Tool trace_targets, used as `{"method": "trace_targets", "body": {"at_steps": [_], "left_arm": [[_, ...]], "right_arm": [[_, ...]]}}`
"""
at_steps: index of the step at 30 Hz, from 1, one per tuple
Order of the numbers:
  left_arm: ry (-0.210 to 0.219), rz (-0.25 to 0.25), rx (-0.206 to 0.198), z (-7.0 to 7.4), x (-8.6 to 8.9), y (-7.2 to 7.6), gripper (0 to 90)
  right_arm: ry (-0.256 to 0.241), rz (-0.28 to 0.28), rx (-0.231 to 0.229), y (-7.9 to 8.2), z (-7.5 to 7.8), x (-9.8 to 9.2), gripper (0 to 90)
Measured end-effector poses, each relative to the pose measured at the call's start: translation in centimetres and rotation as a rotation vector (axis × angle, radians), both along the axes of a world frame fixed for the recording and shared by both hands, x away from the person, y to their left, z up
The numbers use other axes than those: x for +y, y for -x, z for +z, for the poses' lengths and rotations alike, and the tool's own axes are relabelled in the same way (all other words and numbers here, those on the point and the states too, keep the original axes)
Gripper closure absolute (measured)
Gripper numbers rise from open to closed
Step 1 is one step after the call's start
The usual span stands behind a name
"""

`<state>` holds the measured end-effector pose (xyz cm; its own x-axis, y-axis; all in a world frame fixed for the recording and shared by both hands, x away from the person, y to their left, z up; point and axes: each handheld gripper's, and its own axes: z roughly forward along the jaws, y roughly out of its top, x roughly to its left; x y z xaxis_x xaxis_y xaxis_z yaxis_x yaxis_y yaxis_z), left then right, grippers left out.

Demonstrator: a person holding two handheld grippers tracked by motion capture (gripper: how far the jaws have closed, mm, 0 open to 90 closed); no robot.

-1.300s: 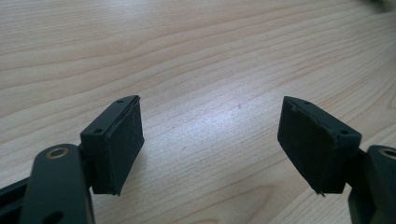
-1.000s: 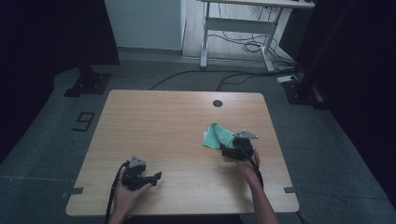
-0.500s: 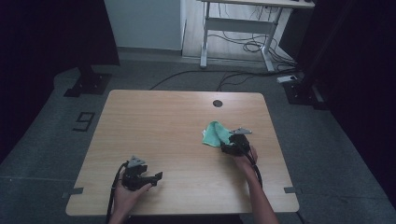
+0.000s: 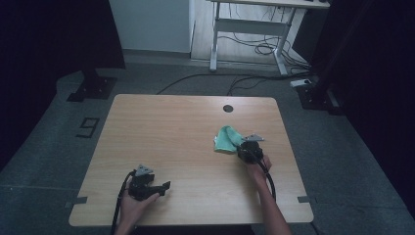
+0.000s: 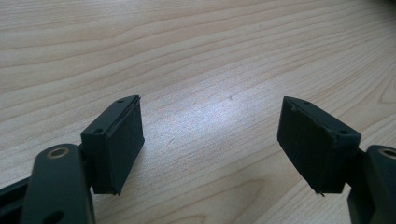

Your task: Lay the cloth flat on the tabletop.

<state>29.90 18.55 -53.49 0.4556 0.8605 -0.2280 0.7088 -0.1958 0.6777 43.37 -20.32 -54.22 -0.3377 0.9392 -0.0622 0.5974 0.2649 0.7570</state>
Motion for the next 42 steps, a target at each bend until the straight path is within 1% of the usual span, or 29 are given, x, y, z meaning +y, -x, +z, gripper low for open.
{"method": "trace_targets", "body": {"at_steps": [1, 3, 4, 7, 8, 9, 10, 13, 14, 15, 16, 18, 20, 24, 25, 27, 28, 29, 30, 36, 38, 39, 42], "left_arm": [[-0.001, 0.0, 0.0, 0.0, 0.0, 0.0, 22.8], [-0.004, 0.002, -0.003, 0.0, 0.0, 0.0, 22.9], [-0.005, 0.006, -0.003, -0.1, 0.0, 0.0, 22.9], [-0.005, 0.007, 0.0, -0.2, 0.0, 0.0, 22.9], [-0.007, 0.006, 0.0, -0.2, 0.0, 0.0, 22.9], [-0.007, 0.006, 0.0, -0.2, 0.0, 0.0, 23.0], [-0.008, 0.006, 0.0, -0.2, 0.0, 0.0, 22.9], [-0.01, 0.008, -0.002, -0.2, 0.0, 0.0, 23.0], [-0.01, 0.009, -0.005, -0.1, 0.0, 0.0, 23.1], [-0.01, 0.009, -0.005, -0.1, 0.0, 0.0, 23.1], [-0.008, 0.011, -0.01, -0.1, 0.1, 0.1, 23.2], [-0.007, 0.011, -0.016, 0.0, 0.1, 0.1, 23.3], [-0.006, 0.01, -0.021, 0.1, 0.1, 0.2, 23.4], [-0.006, 0.011, -0.027, 0.1, 0.1, 0.2, 23.6], [-0.006, 0.011, -0.027, 0.1, 0.1, 0.2, 23.6], [-0.006, 0.012, -0.029, 0.1, 0.1, 0.2, 23.6], [-0.004, 0.015, -0.033, 0.1, 0.1, 0.2, 23.7], [-0.004, 0.015, -0.033, 0.1, 0.1, 0.2, 23.7], [-0.004, 0.016, -0.036, 0.2, 0.1, 0.2, 23.8], [-0.005, 0.021, -0.041, 0.3, 0.2, 0.3, 23.8], [-0.003, 0.021, -0.041, 0.2, 0.1, 0.3, 23.8], [-0.003, 0.021, -0.041, 0.2, 0.1, 0.3, 23.8], [-0.005, 0.021, -0.043, 0.2, 0.0, 0.3, 23.9]], "right_arm": [[-0.009, 0.002, -0.001, 0.0, 0.1, -0.1, 74.1], [-0.049, 0.002, 0.0, 0.1, 0.3, -0.4, 76.2], [-0.068, 0.008, -0.008, 0.2, 0.3, -0.6, 76.7], [-0.072, 0.013, -0.012, 0.4, 0.2, -0.8, 77.2], [-0.088, 0.015, -0.017, 0.6, 0.1, -0.9, 77.7], [-0.088, 0.015, -0.017, 0.6, 0.1, -0.9, 77.7], [-0.091, 0.018, -0.027, 0.7, 0.3, -1.0, 78.0], [-0.103, 0.023, -0.036, 1.0, 0.5, -1.0, 78.1], [-0.128, 0.032, -0.055, 1.4, 1.0, -1.1, 78.2], [-0.128, 0.032, -0.055, 1.4, 1.0, -1.1, 78.2], [-0.145, 0.042, -0.076, 2.0, 1.6, -1.1, 78.3], [-0.153, 0.054, -0.106, 2.5, 2.1, -1.0, 78.3], [-0.171, 0.069, -0.135, 3.3, 2.7, -0.9, 78.3], [-0.178, 0.092, -0.181, 4.4, 3.5, -0.6, 78.3], [-0.178, 0.092, -0.181, 4.4, 3.5, -0.6, 78.3], [-0.176, 0.1, -0.201, 4.9, 3.8, -0.4, 78.3], [-0.179, 0.109, -0.228, 5.4, 4.2, -0.2, 78.3], [-0.179, 0.109, -0.228, 5.4, 4.2, -0.2, 78.3], [-0.178, 0.115, -0.243, 5.7, 4.5, -0.1, 78.4], [-0.197, 0.136, -0.262, 6.6, 5.3, 0.2, 78.3], [-0.195, 0.153, -0.278, 7.1, 5.7, 0.5, 78.3], [-0.195, 0.153, -0.278, 7.1, 5.7, 0.5, 78.3], [-0.2, 0.182, -0.292, 7.9, 6.3, 1.1, 78.3]]}}
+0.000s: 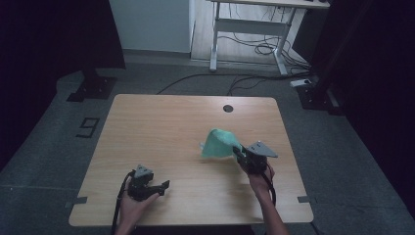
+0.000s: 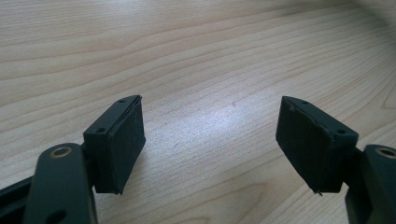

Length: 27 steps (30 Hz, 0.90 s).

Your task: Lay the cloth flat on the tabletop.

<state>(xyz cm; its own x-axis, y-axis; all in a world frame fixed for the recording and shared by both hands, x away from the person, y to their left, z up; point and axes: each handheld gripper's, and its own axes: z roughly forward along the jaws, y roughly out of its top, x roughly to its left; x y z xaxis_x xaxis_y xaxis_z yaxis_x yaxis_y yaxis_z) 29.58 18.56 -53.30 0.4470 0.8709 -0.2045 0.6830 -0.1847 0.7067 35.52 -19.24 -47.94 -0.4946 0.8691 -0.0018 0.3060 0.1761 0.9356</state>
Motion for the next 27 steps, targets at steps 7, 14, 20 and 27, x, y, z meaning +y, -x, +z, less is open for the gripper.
{"method": "trace_targets", "body": {"at_steps": [7, 14, 20, 27], "left_arm": [[0.004, -0.015, 0.0, 0.2, -0.1, 0.1, 24.5], [0.004, -0.028, -0.022, 0.5, -0.5, 0.2, 25.0], [0.01, -0.044, -0.04, 0.6, -0.9, 0.3, 25.6], [0.009, -0.06, -0.057, 0.8, -1.5, 0.3, 26.6]], "right_arm": [[-0.015, 0.041, -0.019, 1.2, 0.9, 1.0, 78.3], [-0.012, 0.081, -0.028, 2.3, 1.1, 2.3, 78.2], [-0.04, 0.108, -0.029, 3.0, 1.3, 2.9, 78.2], [-0.033, 0.124, -0.028, 3.6, 1.3, 3.7, 78.2]]}}
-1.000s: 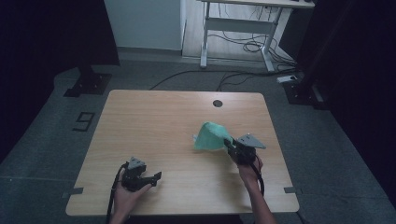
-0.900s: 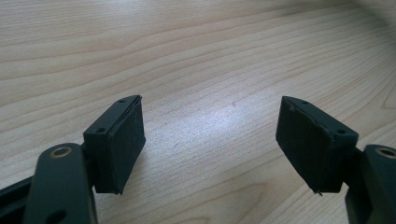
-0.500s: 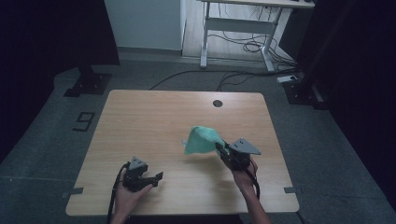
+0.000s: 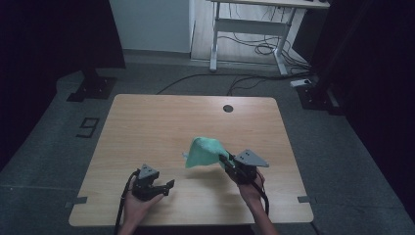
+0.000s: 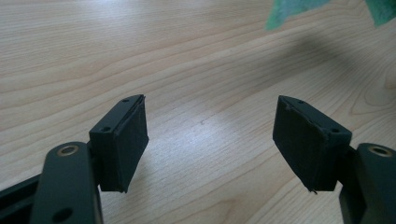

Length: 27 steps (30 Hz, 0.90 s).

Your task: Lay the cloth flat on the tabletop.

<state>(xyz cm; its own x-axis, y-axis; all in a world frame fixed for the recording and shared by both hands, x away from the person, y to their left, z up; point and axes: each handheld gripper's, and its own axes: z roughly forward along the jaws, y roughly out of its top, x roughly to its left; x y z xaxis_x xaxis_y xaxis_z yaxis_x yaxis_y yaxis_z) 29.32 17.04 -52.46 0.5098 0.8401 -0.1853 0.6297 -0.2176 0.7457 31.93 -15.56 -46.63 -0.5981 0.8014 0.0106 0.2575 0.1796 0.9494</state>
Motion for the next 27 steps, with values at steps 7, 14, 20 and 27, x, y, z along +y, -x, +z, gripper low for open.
{"method": "trace_targets", "body": {"at_steps": [7, 14, 20, 27], "left_arm": [[0.009, -0.013, -0.009, 0.0, -0.4, -0.1, 26.9], [0.011, -0.048, -0.025, 0.4, -1.6, -0.5, 29.7], [0.001, -0.083, -0.037, 0.3, -3.3, -1.5, 35.4], [-0.022, -0.12, 0.004, -1.0, -4.1, -2.4, 67.3]], "right_arm": [[-0.002, 0.024, 0.002, 0.8, -0.2, 1.0, 78.2], [-0.001, 0.047, 0.009, 1.5, -0.5, 1.7, 78.2], [0.013, 0.064, 0.032, 1.9, -1.4, 2.1, 78.1], [0.016, 0.077, 0.063, 2.0, -2.4, 2.1, 76.5]]}}
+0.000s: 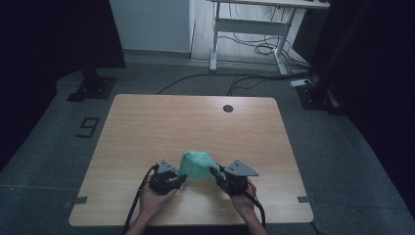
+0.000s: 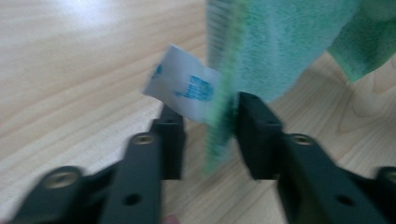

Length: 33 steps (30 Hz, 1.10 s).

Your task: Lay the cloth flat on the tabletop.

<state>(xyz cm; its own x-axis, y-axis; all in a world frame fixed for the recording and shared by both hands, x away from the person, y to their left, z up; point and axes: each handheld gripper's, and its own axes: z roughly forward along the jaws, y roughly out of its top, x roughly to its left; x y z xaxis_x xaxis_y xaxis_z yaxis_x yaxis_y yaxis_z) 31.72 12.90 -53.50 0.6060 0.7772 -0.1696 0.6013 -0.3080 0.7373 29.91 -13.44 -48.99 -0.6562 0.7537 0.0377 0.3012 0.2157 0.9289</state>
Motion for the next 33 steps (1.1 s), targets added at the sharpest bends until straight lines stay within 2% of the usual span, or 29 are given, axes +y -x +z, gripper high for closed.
{"method": "trace_targets", "body": {"at_steps": [2, 4, 6, 7, 8, 9, 10, 12, 14, 15, 16, 22, 25, 27, 28, 30, 32, 33], "left_arm": [[-0.001, -0.004, -0.01, 0.1, 0.1, 0.2, 76.1], [0.012, -0.011, -0.016, 0.2, 0.2, 0.3, 79.0], [0.018, -0.016, -0.021, 0.3, 0.4, 0.4, 85.8], [0.018, -0.016, -0.021, 0.3, 0.4, 0.4, 86.4], [0.021, -0.021, -0.017, 0.3, 0.4, 0.4, 86.9], [0.023, -0.024, -0.015, 0.3, 0.5, 0.4, 86.9], [0.027, -0.023, -0.013, 0.3, 0.7, 0.4, 87.3], [0.031, -0.023, -0.011, 0.4, 0.8, 0.5, 87.5], [0.033, -0.023, -0.009, 0.5, 1.1, 0.5, 87.6], [0.033, -0.023, -0.009, 0.5, 1.1, 0.5, 87.7], [0.037, -0.024, -0.006, 0.6, 1.2, 0.6, 87.7], [0.04, -0.024, -0.003, 0.7, 1.2, 0.7, 87.8], [0.037, -0.025, -0.003, 0.7, 1.2, 0.7, 87.7], [0.037, -0.026, -0.001, 0.7, 1.1, 0.7, 87.7], [0.037, -0.027, -0.001, 0.7, 1.1, 0.7, 87.7], [0.037, -0.027, 0.0, 0.7, 1.2, 0.7, 87.6], [0.039, -0.025, 0.002, 0.7, 1.3, 0.7, 87.7], [0.039, -0.025, 0.002, 0.7, 1.3, 0.7, 87.7]], "right_arm": [[0.006, -0.013, 0.004, 0.1, -0.4, 0.1, 73.8], [0.008, -0.017, 0.008, 0.2, -0.6, 0.1, 72.1], [0.034, -0.011, 0.024, 0.3, -1.5, 0.4, 63.0], [0.034, -0.011, 0.024, 0.3, -1.5, 0.4, 63.0], [0.044, -0.014, 0.024, 0.4, -1.8, 0.5, 53.7], [0.044, -0.014, 0.024, 0.4, -1.8, 0.5, 53.7], [0.049, -0.029, 0.02, 0.4, -1.8, 0.3, 44.7], [0.041, -0.036, 0.021, 0.4, -1.7, 0.1, 41.4], [0.012, -0.042, 0.019, 0.5, -1.3, -0.6, 33.3], [0.012, -0.042, 0.019, 0.5, -1.3, -0.6, 33.3], [-0.01, -0.027, 0.025, 0.5, -1.0, -1.0, 32.5], [-0.021, -0.007, 0.024, 0.3, -0.5, -1.1, 32.5], [-0.004, 0.023, 0.038, 0.2, -0.8, -0.4, 33.4], [0.005, 0.031, 0.05, -0.2, -1.2, 0.1, 35.3], [0.01, 0.047, 0.071, -0.8, -1.8, 0.6, 37.0], [0.014, 0.052, 0.076, -1.0, -2.0, 0.9, 37.3], [0.048, 0.077, 0.099, -1.9, -2.7, 2.2, 36.6], [0.048, 0.077, 0.099, -1.9, -2.7, 2.2, 36.6]]}}
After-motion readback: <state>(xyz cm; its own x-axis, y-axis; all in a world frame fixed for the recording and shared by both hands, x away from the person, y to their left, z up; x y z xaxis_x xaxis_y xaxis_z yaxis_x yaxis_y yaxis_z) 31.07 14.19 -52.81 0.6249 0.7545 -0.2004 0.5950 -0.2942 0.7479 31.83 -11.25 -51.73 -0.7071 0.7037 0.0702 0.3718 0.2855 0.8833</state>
